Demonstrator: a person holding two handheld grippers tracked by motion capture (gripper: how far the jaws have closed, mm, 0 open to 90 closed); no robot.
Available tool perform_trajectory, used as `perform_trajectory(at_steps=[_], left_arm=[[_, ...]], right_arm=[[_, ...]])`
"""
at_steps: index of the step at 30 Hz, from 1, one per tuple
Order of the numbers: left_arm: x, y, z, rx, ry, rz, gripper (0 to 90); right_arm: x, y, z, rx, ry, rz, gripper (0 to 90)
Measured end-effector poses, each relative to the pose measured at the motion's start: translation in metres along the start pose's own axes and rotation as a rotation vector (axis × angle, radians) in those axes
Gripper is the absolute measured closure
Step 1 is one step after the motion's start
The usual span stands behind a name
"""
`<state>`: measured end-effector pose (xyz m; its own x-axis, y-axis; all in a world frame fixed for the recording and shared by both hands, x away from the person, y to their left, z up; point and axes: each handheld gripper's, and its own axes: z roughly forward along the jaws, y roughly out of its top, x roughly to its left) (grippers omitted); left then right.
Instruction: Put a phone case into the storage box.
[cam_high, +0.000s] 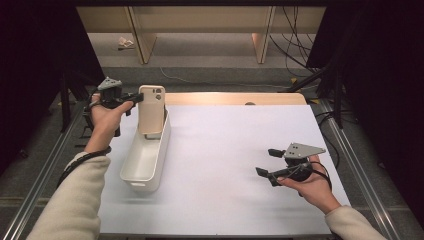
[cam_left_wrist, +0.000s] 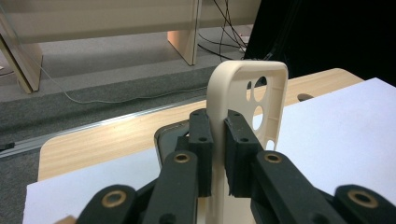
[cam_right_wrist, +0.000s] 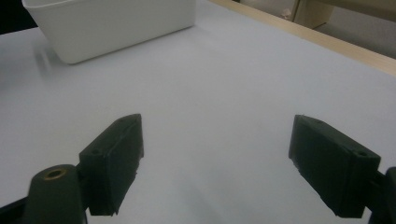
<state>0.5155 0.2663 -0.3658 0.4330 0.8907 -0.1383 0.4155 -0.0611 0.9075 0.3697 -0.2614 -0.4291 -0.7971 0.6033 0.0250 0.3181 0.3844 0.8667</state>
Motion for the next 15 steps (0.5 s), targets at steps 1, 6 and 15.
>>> perform_trajectory(at_steps=[1,6,15], left_arm=[[0.000,-0.001,0.001,0.001,0.000,-0.001,82.3],[0.003,-0.003,0.003,0.005,0.005,-0.010,82.3],[0.007,-0.014,0.010,0.020,0.004,-0.030,82.3]], right_arm=[[0.000,0.000,0.000,0.000,0.000,0.000,19.1],[0.000,0.000,0.000,0.002,0.001,-0.001,19.1],[0.000,0.000,0.001,0.001,0.002,-0.003,19.1]])
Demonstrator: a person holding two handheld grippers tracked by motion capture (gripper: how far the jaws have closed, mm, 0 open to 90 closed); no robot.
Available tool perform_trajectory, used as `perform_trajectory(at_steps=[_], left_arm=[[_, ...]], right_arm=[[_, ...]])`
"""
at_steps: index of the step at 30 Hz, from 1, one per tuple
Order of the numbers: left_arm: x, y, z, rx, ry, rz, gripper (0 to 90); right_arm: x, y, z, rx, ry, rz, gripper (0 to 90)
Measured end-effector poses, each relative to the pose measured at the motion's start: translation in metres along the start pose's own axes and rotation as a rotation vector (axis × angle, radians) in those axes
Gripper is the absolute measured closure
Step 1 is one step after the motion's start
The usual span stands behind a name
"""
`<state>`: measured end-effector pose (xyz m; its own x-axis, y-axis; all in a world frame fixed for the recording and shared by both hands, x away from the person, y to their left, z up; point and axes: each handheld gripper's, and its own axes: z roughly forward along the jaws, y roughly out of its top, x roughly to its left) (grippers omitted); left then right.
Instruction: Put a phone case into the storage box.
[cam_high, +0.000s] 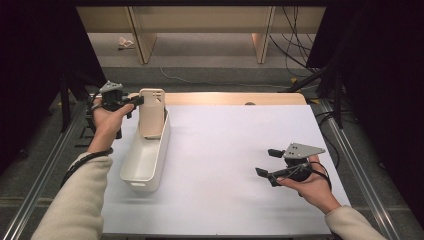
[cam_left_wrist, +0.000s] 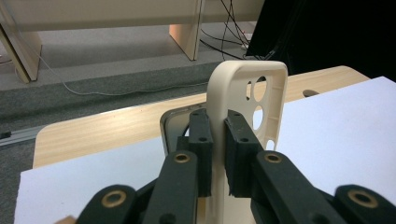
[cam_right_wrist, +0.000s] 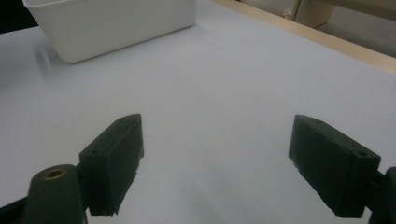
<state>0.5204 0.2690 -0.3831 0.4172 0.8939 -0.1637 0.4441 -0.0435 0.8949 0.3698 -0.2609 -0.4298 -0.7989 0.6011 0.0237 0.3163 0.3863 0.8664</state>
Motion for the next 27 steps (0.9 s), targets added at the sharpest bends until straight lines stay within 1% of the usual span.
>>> perform_trajectory(at_steps=[9,27], left_arm=[[0.004,-0.010,0.007,0.012,0.000,-0.024,82.2],[0.006,-0.016,0.013,0.021,0.002,-0.037,82.0]], right_arm=[[0.000,0.000,0.000,0.002,0.001,0.000,19.0],[0.000,-0.001,0.001,0.007,0.003,0.001,19.0]])
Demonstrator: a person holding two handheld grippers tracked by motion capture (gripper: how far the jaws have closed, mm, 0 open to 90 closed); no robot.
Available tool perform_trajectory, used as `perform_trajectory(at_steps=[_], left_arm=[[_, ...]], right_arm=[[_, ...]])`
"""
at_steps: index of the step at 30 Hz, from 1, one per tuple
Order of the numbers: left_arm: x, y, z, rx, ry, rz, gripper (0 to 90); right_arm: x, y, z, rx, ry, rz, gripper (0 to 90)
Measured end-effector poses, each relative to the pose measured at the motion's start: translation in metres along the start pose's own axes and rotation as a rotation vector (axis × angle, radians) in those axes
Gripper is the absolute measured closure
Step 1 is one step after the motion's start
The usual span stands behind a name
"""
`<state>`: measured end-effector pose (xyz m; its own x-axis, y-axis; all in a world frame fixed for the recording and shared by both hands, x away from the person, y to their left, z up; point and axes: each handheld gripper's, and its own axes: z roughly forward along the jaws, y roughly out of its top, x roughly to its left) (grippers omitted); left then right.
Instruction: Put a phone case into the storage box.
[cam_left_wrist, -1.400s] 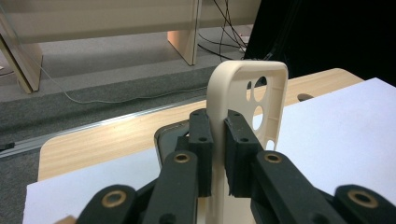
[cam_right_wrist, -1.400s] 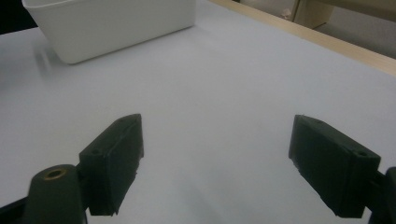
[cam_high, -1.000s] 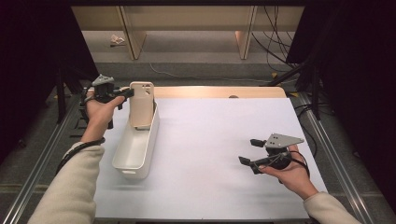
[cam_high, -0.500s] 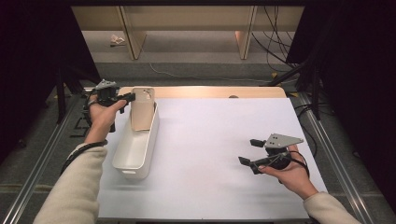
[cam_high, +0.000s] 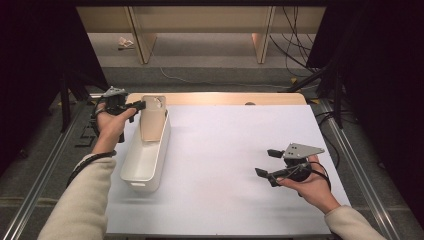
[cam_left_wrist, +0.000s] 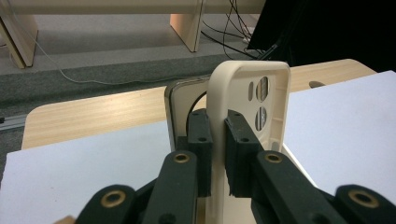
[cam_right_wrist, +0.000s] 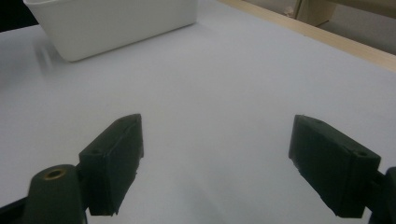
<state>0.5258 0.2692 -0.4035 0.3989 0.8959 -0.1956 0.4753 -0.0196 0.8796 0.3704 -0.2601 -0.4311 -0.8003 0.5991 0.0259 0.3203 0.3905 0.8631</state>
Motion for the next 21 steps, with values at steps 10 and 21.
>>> perform_trajectory(at_steps=[10,21], left_arm=[[0.0004,-0.0036,0.0058,0.003,0.003,-0.017,81.0],[0.0019,-0.0034,0.0077,0.005,0.030,-0.019,80.2]], right_arm=[[0.0000,0.0000,-0.0002,-0.002,0.001,0.001,19.0],[-0.0003,-0.0002,-0.0002,-0.003,0.003,0.000,19.0]])
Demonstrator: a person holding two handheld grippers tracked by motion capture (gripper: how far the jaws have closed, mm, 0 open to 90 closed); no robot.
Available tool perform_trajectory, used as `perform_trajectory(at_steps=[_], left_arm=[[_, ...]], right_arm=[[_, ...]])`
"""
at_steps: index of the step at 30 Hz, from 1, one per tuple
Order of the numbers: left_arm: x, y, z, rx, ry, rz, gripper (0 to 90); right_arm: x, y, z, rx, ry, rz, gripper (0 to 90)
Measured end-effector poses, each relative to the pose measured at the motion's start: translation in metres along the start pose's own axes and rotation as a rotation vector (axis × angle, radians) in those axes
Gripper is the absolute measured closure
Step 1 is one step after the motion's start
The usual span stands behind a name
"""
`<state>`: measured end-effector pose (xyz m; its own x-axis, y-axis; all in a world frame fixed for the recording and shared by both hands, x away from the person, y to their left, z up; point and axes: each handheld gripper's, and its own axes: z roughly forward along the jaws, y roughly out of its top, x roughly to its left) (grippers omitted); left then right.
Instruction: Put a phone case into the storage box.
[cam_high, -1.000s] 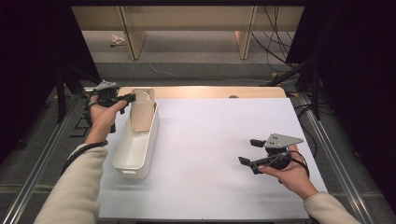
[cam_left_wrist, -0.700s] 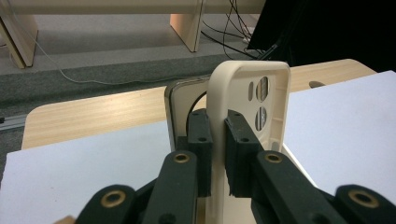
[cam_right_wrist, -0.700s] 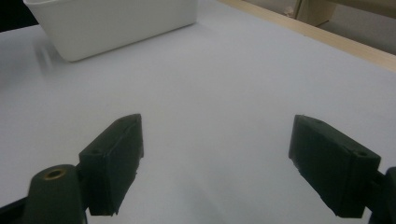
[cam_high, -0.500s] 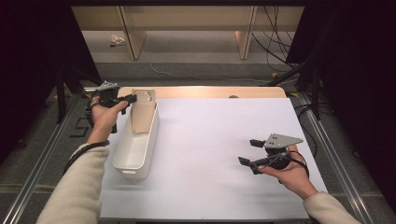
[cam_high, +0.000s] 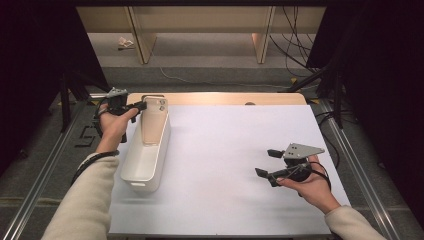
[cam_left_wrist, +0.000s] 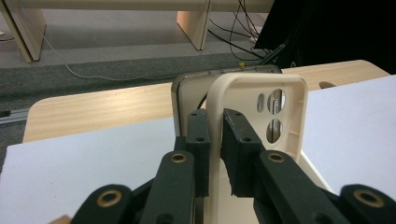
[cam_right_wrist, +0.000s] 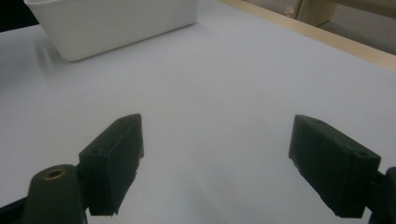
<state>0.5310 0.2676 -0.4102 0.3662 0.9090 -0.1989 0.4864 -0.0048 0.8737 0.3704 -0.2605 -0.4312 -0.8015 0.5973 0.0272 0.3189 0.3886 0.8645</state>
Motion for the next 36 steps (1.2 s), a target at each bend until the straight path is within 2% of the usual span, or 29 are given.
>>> perform_trajectory(at_steps=[10,20,26,31,36], left_arm=[[0.002,0.000,-0.004,0.000,0.033,0.015,77.2],[-0.002,0.001,-0.014,-0.005,0.048,0.063,69.4],[-0.007,0.003,-0.028,-0.014,0.044,0.078,59.1],[-0.011,0.003,-0.040,-0.015,0.038,0.070,48.4],[-0.018,0.002,-0.051,-0.009,0.044,0.096,35.5]], right_arm=[[0.000,0.000,0.000,0.005,0.001,-0.001,19.0],[0.001,0.000,0.000,0.007,0.000,-0.001,19.0],[0.001,0.000,0.000,0.003,-0.001,0.001,18.9],[0.001,0.001,0.000,0.004,-0.002,0.000,18.9],[0.001,0.001,0.000,0.003,-0.002,0.000,18.8]])
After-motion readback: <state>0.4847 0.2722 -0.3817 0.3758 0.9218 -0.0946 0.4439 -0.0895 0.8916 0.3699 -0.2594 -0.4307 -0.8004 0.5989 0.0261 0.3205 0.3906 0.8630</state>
